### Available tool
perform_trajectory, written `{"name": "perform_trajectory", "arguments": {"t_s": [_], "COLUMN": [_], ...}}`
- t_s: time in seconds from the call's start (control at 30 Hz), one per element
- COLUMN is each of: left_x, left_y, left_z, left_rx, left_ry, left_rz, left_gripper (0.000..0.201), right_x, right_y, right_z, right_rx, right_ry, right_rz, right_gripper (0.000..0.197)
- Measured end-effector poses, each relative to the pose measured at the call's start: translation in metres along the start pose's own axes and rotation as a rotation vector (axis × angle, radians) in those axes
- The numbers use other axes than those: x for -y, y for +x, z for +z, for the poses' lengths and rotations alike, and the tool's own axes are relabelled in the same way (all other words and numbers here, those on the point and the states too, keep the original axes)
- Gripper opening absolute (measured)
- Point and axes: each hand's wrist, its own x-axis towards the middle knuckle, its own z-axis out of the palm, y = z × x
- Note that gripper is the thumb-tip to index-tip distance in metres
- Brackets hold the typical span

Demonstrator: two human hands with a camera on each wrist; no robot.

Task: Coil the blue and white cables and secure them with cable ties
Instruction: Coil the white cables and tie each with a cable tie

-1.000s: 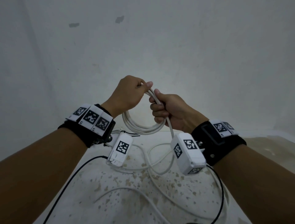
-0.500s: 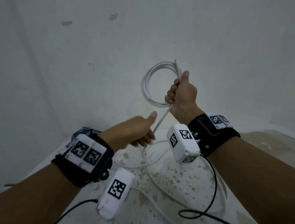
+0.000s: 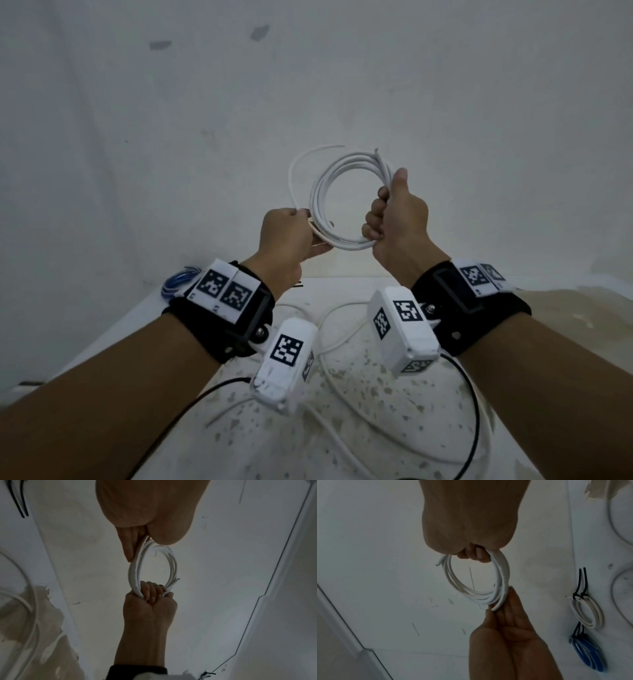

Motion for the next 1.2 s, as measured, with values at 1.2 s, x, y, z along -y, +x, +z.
{"name": "perform_trajectory", "arguments": {"t_s": [1.2], "left_x": [-0.034], "left_y": [0.027], "left_z": [-0.042], "left_rx": [0.335], "left_ry": [0.638], "left_rz": [0.551], "left_gripper": [0.022], "right_x": [-0.018], "right_y": [-0.011], "right_z": [0.004], "right_rx": [0.298], "right_ry": [-0.285], "right_rz": [0.109], "right_gripper": [0.043]}}
